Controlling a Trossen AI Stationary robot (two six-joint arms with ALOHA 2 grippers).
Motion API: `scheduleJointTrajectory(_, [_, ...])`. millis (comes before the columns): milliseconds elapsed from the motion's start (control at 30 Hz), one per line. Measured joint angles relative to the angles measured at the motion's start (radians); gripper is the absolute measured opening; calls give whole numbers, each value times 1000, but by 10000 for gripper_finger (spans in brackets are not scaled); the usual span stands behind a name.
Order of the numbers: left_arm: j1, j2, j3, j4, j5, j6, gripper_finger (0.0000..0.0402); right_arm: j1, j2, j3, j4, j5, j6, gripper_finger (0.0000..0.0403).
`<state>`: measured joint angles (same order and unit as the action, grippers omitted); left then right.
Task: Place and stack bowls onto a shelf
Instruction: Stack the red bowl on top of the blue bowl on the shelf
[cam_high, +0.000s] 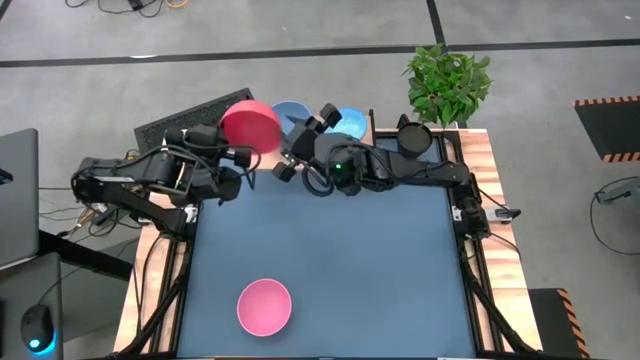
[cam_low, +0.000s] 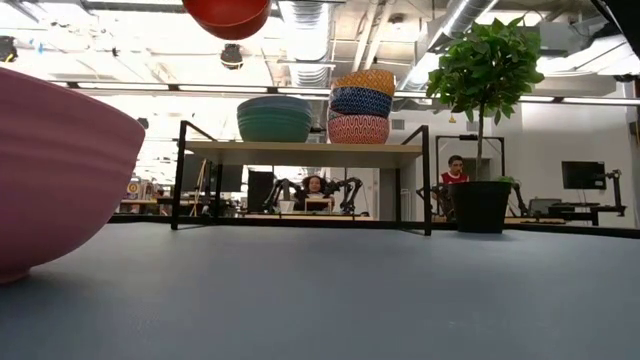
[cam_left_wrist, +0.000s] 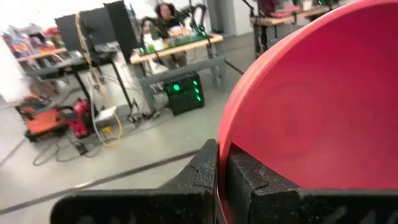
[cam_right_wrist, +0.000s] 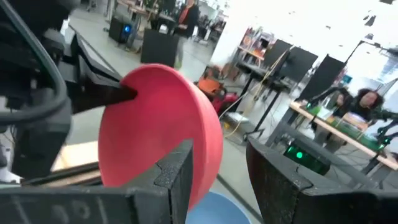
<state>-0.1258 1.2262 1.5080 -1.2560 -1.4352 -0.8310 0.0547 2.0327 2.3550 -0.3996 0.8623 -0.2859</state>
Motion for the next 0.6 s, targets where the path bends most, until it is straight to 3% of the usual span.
scheduleJointTrajectory(200, [-14,19,16,52,-45,63,0,-30,0,0,-7,-6,20,173])
scheduleJointTrajectory(467, [-18,17,17,237,-107,304,0,-50,-1,0,-14,-36,56,173])
scheduleJointTrajectory(600, [1,17,17,288,-98,352,0,-34,-1,0,4,-53,44,173])
